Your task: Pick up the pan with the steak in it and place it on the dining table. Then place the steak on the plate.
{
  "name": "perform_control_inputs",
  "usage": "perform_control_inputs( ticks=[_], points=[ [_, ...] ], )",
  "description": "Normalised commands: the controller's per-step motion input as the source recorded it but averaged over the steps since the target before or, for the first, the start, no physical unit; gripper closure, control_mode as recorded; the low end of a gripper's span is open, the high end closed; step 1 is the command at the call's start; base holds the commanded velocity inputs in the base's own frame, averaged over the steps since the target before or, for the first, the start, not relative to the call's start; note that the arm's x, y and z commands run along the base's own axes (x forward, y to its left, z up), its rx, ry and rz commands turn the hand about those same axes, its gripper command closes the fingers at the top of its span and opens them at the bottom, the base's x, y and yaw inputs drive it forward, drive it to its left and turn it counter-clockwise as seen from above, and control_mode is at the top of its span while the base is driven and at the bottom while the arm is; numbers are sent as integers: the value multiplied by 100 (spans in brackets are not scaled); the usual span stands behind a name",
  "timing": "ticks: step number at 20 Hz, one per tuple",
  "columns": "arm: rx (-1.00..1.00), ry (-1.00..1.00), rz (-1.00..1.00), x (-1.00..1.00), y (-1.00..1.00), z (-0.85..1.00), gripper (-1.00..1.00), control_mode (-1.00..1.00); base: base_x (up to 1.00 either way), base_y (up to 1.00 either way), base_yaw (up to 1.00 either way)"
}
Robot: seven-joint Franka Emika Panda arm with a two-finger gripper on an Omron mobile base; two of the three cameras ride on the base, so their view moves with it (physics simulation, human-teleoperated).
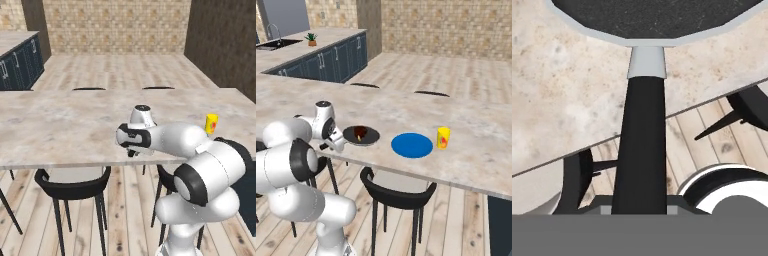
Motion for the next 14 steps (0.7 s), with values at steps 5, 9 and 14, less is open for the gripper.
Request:
perform_control_inputs(
  ticks=[5, 9, 14],
  points=[
    [-2, 0, -1, 20, -16, -29, 100, -100, 0, 0, 0],
    [-4, 0, -2, 28, -1, -28, 100, -100, 0, 0, 0],
    [-1, 0, -1, 34, -1, -20, 100, -100, 0, 0, 0]
  ],
)
